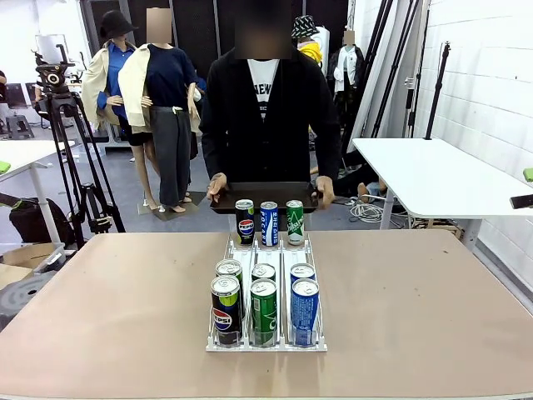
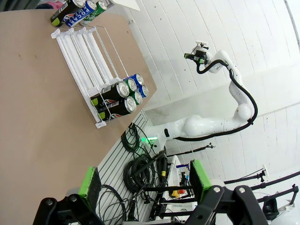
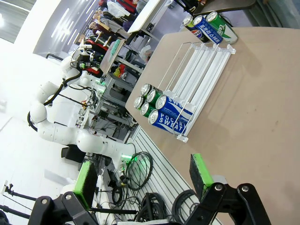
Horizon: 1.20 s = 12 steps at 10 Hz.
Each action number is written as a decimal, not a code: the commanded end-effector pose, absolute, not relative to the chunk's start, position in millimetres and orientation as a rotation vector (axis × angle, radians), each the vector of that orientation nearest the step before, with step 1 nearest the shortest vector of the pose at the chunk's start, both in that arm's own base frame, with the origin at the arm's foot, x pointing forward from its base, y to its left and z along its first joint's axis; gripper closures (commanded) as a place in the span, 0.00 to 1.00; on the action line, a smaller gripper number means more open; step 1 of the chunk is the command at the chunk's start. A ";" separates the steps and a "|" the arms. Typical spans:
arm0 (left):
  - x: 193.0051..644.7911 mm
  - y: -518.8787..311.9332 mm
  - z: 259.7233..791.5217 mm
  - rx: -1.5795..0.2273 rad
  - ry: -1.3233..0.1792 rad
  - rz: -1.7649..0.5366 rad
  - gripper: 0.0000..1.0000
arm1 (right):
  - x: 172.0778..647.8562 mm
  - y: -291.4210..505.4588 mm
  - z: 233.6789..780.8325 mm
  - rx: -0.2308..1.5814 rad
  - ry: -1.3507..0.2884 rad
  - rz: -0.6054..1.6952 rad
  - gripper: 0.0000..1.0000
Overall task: Retrieve and hand over the desired beverage to the person.
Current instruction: Pick up a can of the same type that the person held from the Automatic Can Dispenser.
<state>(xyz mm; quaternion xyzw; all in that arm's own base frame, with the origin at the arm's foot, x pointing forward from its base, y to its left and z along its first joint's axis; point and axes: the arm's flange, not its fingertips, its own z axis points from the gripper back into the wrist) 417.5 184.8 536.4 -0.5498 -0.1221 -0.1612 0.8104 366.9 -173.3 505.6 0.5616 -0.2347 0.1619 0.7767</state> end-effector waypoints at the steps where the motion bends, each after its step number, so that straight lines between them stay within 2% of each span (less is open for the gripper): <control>1: 412.9 183.7 536.9 -1.176 -0.272 -0.345 0.00 | 365.3 -169.8 504.4 1.201 -0.520 0.345 0.00; 12: 417.5 184.8 536.4 -1.175 -0.261 -0.344 0.00 | 365.3 -169.8 504.4 1.201 -0.520 0.345 0.00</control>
